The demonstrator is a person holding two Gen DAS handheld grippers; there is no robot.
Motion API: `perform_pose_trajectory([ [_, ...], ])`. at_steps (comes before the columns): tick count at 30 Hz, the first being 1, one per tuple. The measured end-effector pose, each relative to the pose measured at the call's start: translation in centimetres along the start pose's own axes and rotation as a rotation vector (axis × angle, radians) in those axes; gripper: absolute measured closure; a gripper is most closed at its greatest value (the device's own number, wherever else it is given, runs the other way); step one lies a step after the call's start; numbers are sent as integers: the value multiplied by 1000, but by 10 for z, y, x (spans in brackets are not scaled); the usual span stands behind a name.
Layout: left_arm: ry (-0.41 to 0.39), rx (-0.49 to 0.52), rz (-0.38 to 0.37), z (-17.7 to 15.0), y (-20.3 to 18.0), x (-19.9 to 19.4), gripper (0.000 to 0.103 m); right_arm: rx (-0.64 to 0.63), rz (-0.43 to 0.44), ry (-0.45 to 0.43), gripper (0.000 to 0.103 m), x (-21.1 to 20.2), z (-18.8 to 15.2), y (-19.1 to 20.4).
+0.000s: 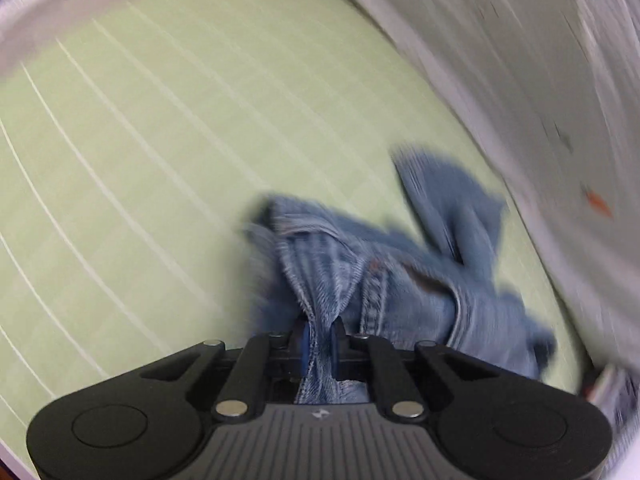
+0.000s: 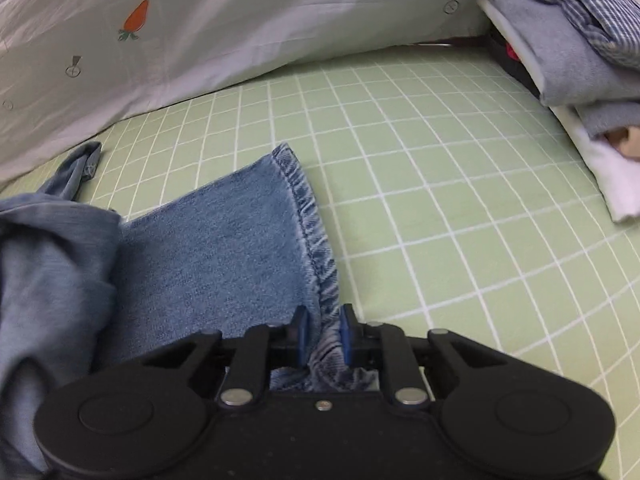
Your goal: Fold clothes
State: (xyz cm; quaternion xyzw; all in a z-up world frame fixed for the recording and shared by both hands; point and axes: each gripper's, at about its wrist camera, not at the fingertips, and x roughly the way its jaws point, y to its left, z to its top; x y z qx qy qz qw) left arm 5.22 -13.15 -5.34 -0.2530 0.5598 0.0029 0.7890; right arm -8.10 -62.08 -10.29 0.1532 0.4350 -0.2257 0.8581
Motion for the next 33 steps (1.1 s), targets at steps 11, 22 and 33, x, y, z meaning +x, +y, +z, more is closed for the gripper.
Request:
perform_pose_trajectory([
  [11, -223, -33, 208, 142, 40, 10, 89, -43, -231, -31, 84, 39, 77, 32],
  [22, -194, 17, 179, 126, 41, 22, 31, 87, 245, -24, 26, 63, 111, 176],
  [33, -177, 13, 199, 124, 39, 21, 31, 3, 470, 41, 93, 87, 107, 245],
])
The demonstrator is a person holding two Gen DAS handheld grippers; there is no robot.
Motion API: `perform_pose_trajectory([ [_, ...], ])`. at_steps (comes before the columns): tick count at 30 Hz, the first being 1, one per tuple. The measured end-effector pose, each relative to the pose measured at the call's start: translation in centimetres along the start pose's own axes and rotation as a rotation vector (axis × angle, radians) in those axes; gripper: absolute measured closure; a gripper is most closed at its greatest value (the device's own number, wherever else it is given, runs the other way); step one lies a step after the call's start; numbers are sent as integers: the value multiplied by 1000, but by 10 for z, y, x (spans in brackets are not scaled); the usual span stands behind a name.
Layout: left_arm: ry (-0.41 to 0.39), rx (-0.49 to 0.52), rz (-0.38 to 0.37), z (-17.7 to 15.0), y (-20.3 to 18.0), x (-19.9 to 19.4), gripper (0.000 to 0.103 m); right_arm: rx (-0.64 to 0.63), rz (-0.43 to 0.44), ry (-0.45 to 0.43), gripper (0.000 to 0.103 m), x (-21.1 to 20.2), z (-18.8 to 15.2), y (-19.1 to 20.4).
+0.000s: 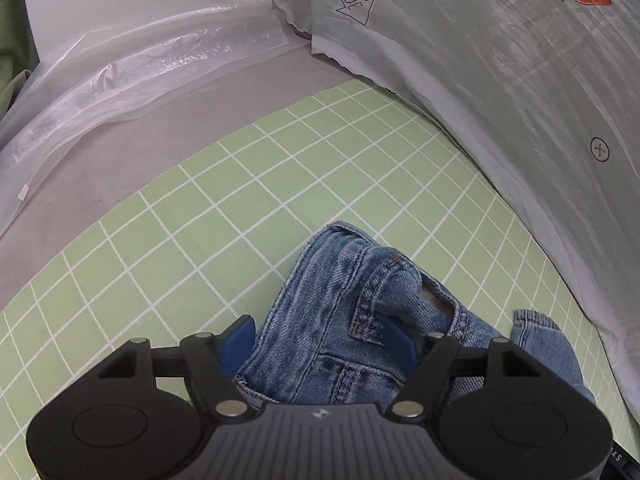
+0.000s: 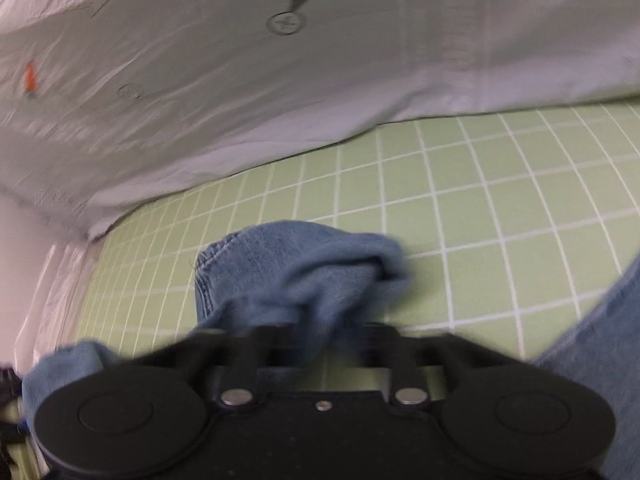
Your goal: Fold clothes
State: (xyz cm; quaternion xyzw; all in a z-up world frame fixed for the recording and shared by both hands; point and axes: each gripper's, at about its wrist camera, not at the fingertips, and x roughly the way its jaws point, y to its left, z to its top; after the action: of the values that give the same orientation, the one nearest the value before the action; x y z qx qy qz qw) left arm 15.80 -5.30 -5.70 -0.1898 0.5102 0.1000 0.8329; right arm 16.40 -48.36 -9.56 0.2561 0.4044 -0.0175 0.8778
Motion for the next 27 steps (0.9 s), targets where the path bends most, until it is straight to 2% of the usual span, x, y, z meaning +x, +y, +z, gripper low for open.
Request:
perform_pose_trajectory([
  [4, -20, 0, -19, -2, -1, -19, 31, -102, -46, -142, 94, -70, -3, 4],
  [7, -49, -4, -49, -5, -3, -38, 27, -183, -160, -295, 94, -155, -17, 3],
  [9, -66, -4, -72, -8, -6, -49, 26, -216, -285, -368, 94, -205, -31, -4],
  [12, -55, -12, -123, -14, -15, -54, 22, -209, -463, -344, 94, -244, -53, -37],
  [13, -46, -19, -140, -16, -19, -54, 21, -170, -499, -309, 94, -249, -60, -53],
  [15, -16, -33, -160, -20, -28, -50, 20, -28, -489, -224, 94, -250, -74, -88],
  [18, 30, -58, -182, -25, -40, -38, 19, 67, -455, -157, 94, -239, -94, -110],
  [20, 53, -75, -170, -27, -46, -29, 18, 101, -445, -113, 93, -226, -104, -117],
  [22, 78, -92, -146, -29, -50, -15, 17, 145, -429, -66, 86, -211, -110, -123],
  [24, 114, -113, -120, -29, -51, -1, 17, 223, -399, -26, 52, -197, -117, -132],
  [25, 133, -123, -115, -29, -51, 7, 15, 259, -388, -15, 47, -189, -119, -134],
  [27, 167, -126, -119, -27, -51, 21, 15, 296, -388, 4, 49, -175, -122, -136],
])
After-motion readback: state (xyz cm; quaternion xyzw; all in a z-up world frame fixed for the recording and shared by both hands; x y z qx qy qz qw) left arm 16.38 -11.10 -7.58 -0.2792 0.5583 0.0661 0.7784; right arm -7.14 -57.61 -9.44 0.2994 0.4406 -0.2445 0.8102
